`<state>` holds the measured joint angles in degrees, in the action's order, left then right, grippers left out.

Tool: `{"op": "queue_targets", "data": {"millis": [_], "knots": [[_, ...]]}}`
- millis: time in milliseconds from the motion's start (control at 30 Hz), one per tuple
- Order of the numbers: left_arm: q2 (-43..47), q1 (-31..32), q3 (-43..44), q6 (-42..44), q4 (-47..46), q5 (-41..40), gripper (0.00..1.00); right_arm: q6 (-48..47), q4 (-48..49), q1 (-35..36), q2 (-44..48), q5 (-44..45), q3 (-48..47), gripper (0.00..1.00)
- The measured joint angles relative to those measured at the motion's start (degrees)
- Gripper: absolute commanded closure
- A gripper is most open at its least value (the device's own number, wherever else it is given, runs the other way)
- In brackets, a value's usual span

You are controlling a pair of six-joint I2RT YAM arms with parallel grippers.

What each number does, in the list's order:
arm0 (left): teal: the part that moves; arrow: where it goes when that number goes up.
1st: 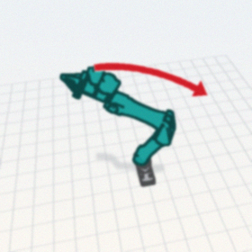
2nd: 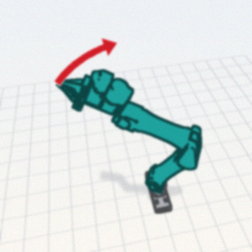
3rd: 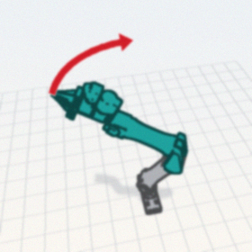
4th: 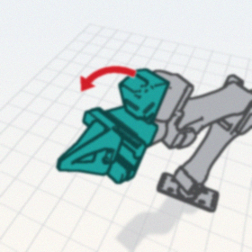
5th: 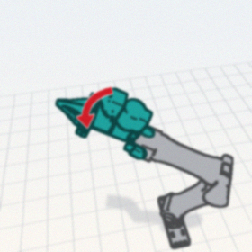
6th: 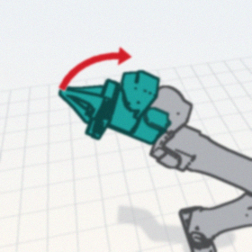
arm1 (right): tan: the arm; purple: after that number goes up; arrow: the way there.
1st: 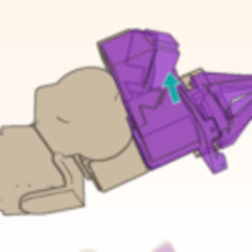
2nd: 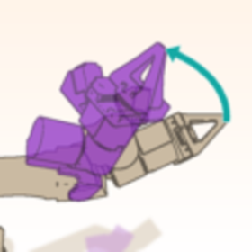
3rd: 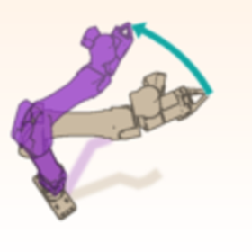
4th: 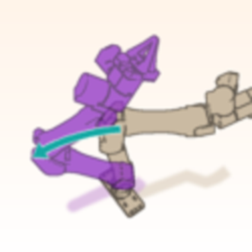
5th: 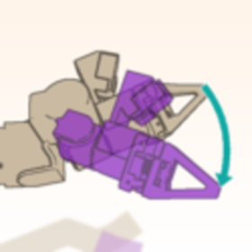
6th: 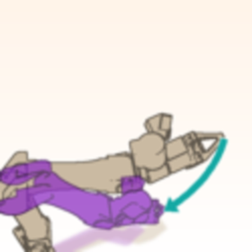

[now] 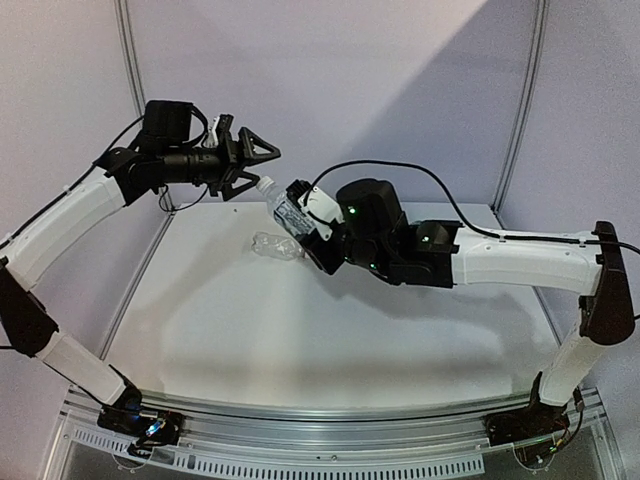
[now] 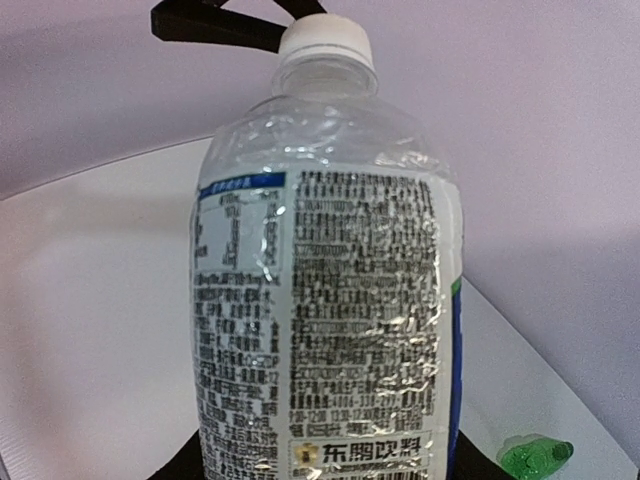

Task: Unscrew the bottle caps
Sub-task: Unscrew the bottle cap from the plastic bottle.

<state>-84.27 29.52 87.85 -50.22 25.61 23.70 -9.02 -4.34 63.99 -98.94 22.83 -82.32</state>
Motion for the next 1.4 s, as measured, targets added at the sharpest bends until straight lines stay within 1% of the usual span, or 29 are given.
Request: {"op": "queue_targets", "data": {"millis": [200, 367, 500, 600, 767, 933, 1033, 1167, 1400], "knots": [[5.75, -0.35, -3.3, 2.34, -2.69, 0.76, 0.01, 2.73, -0.11, 0.09, 4.81, -3.06, 2.67, 1.0], [8.48, -0.57, -3.61, 5.09, -3.23, 3.21, 0.01, 5.92, 1.55, 0.07, 10.54, -6.67, 6.27, 1.0], [10.47, -0.61, -5.27, 6.27, -6.58, 7.8, 0.02, 11.43, 5.46, -0.96, 15.98, -13.33, 11.56, 1.0], [12.52, -0.61, -8.63, 6.21, -10.69, 11.76, 0.02, 16.22, 8.72, -2.14, 19.28, -20.72, 14.95, 1.0], [14.64, -0.61, -11.69, 6.84, -16.59, 16.48, 0.02, 21.75, 11.93, -2.82, 19.98, -29.51, 15.1, 1.0], [14.91, -0.61, -13.97, 7.06, -24.37, 21.29, 0.04, 25.0, 13.86, -2.84, 19.08, -34.05, 14.29, 1.0], [14.91, -0.61, -16.15, 7.19, -27.91, 23.17, 0.06, 26.45, 15.41, -2.89, 17.44, -35.69, 13.7, 1.0], [14.58, -0.61, -16.92, 7.21, -30.12, 25.03, 0.11, 27.69, 15.67, -2.89, 15.17, -36.87, 12.92, 1.0], [14.19, -0.61, -16.92, 7.56, -31.56, 26.71, 0.27, 27.82, 15.06, -2.89, 14.38, -37.46, 12.5, 1.0]]}}
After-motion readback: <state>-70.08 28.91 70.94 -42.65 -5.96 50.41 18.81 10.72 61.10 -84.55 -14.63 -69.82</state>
